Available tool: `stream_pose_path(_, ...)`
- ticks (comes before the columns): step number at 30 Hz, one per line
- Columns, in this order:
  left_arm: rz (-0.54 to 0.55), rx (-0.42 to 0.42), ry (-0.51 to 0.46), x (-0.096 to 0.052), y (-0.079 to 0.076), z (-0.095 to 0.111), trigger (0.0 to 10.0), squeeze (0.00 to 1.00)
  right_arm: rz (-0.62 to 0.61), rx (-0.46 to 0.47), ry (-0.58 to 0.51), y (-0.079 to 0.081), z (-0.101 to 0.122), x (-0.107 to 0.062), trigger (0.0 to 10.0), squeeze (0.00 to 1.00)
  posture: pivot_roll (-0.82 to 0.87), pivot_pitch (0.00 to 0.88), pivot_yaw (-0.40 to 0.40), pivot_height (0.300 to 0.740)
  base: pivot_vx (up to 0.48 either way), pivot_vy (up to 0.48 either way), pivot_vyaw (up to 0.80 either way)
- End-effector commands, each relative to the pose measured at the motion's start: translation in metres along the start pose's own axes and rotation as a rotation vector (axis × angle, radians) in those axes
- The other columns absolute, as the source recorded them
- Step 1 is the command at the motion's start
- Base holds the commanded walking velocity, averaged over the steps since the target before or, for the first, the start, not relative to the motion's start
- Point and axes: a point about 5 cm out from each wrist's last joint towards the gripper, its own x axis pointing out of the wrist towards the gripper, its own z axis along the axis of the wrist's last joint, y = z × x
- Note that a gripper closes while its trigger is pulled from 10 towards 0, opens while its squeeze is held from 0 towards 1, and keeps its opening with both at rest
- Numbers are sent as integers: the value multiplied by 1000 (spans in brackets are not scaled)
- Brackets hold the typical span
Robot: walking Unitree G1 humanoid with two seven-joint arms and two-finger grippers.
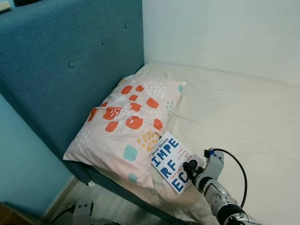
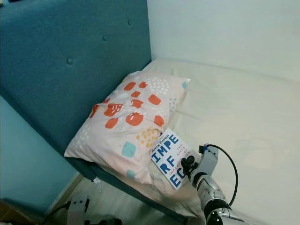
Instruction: Clean up the room
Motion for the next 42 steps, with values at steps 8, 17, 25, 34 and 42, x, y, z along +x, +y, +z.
stream_pose_path(8,25,-13,70,-6,10,-21,10000,0,-102,45,140,-13,-29,-7,10000,0,92,102,21,571,0,0,0)
stream_pose_path(17,19,-15,74,-7,9,-24,10000,0,-183,98,164,-28,-35,-13,10000,0,93,110,21,571,0,0,0)
stream_pose_path(25,19,-16,86,-11,14,-34,10000,0,-50,296,53,-18,-26,-9,10000,0,116,168,30,571,0,0,0)
stream_pose_path(34,24,-24,114,-21,24,-56,10000,0,-18,437,-3,-12,-18,-6,10000,0,171,238,26,571,0,0,0)
stream_pose_path(42,20,-34,115,-25,26,-63,10000,0,59,459,-28,8,-4,2,10000,0,181,263,20,571,0,0,0)
